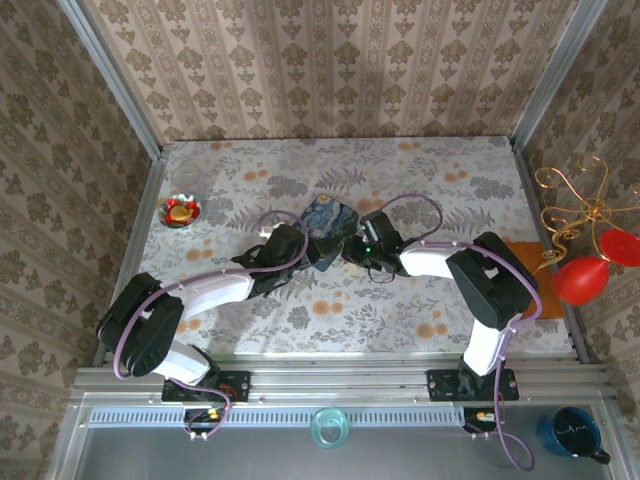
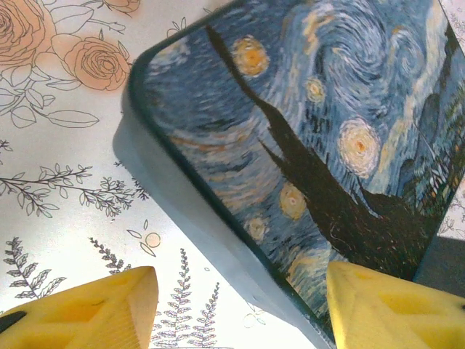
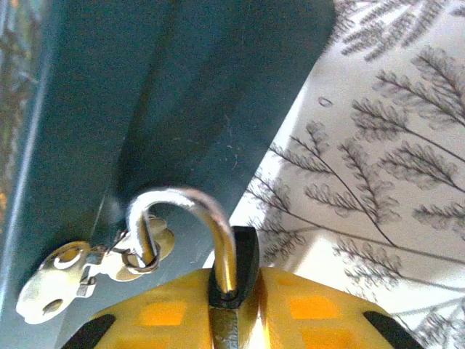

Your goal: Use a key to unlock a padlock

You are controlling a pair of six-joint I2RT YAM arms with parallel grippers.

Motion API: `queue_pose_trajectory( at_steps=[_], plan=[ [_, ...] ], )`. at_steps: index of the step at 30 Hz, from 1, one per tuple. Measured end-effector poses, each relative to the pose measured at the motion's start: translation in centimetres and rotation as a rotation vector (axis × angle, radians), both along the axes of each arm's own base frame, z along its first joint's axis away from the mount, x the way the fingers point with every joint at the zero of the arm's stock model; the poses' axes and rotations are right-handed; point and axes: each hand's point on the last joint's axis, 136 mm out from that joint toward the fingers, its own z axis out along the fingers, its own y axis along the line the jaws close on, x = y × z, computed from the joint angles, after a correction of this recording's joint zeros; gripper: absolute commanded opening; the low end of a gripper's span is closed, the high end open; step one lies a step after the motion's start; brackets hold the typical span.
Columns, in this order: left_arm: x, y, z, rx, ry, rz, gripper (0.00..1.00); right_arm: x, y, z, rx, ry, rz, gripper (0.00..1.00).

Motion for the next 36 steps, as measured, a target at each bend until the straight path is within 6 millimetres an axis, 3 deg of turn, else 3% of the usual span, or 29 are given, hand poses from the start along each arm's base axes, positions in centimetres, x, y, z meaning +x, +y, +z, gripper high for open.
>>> queue_pose_trajectory(
  at_steps=[11,18,36],
  plan=[
    [0.0,0.0,0.0,0.000,0.000,0.000,0.62,-0.6,-0.3,-0.3,0.053,-0.039,0.018,0.29],
    [0.0,0.0,0.0,0.000,-0.001,0.001,0.62,-1.4,-0.5,-0.1,0.059,-0.052,0.030,0.43],
    [0.0,0.0,0.0,0.001,0.000,0.001,0.62,-2.2,-0.1,-0.1,0.057,-0.066,0.067,0.36]
  ],
)
